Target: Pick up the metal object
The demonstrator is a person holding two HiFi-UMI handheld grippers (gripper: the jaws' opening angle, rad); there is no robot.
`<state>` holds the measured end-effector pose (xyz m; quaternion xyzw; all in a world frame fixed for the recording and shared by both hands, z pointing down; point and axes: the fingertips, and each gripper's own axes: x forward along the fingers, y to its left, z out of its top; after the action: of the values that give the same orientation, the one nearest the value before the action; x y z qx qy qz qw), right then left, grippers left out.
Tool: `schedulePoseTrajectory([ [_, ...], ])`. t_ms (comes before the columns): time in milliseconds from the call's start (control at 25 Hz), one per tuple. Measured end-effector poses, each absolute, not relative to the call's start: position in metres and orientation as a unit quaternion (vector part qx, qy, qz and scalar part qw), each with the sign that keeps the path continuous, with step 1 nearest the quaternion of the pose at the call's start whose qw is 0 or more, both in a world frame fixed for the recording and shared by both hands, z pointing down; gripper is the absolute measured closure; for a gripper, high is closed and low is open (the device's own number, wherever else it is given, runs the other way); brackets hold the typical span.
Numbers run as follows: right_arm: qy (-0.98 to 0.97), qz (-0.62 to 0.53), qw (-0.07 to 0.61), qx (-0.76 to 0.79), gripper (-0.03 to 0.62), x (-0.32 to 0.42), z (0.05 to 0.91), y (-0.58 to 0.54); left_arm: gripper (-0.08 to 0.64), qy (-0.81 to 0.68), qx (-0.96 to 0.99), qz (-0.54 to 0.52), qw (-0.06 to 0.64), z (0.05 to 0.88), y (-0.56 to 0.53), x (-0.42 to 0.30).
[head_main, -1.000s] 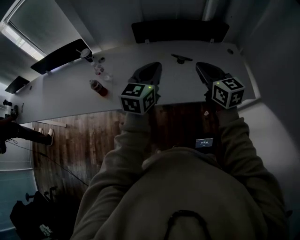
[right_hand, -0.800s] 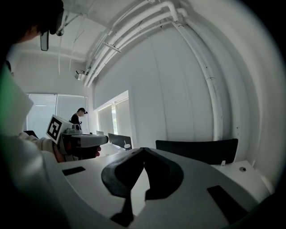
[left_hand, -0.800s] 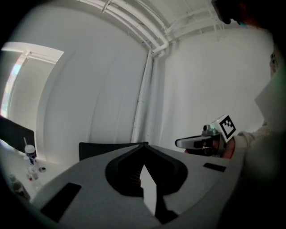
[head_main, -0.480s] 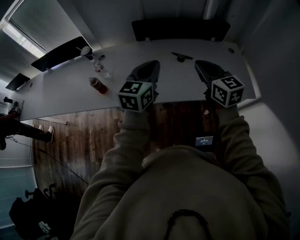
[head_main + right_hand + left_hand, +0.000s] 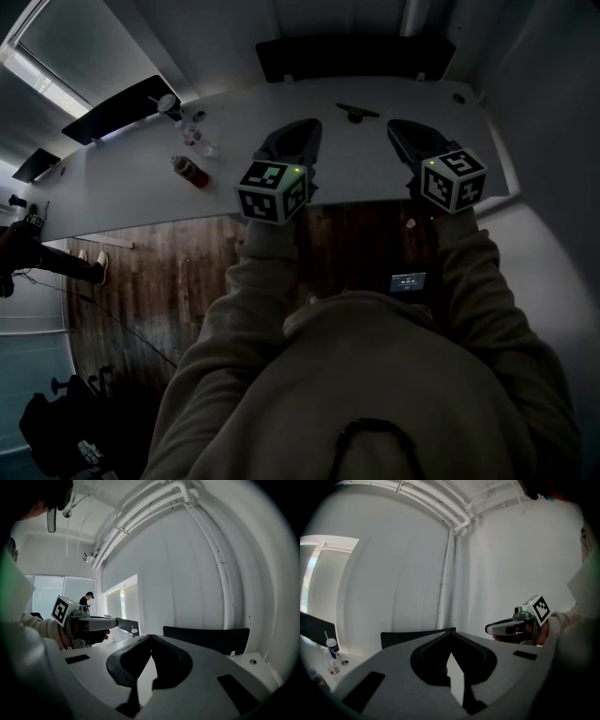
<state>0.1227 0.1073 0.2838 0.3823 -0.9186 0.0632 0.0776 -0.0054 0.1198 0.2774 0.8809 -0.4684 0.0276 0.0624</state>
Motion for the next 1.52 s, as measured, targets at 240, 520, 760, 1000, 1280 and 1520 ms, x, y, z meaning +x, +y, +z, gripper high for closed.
schedulePoseTrajectory([
  [240,-0.924,0.069,0.079,0.369,0.574,0.127,0.286,0.102,0.558,-0.474,0.878,0.027,0.063,0.278,0.116,0.005],
  [520,-0.925,0.076,0.081,0.362,0.574,0.139,0.289,0.095,0.558,-0.479,0.876,0.022,0.056,0.279,0.113,0.014],
  [760,-0.926,0.084,0.066,0.362,0.574,0.149,0.28,0.088,0.558,-0.471,0.88,0.029,0.053,0.279,0.104,0.031],
  [1000,-0.924,0.089,0.052,0.368,0.574,0.156,0.277,0.075,0.558,-0.473,0.879,0.038,0.055,0.282,0.096,0.028],
  [1280,-0.924,0.093,0.052,0.366,0.574,0.146,0.289,0.049,0.557,-0.47,0.88,0.035,0.062,0.297,0.068,0.017],
  [1520,-0.922,0.086,0.053,0.374,0.573,0.133,0.282,-0.013,0.557,-0.448,0.89,0.029,0.073,0.304,0.005,0.012],
])
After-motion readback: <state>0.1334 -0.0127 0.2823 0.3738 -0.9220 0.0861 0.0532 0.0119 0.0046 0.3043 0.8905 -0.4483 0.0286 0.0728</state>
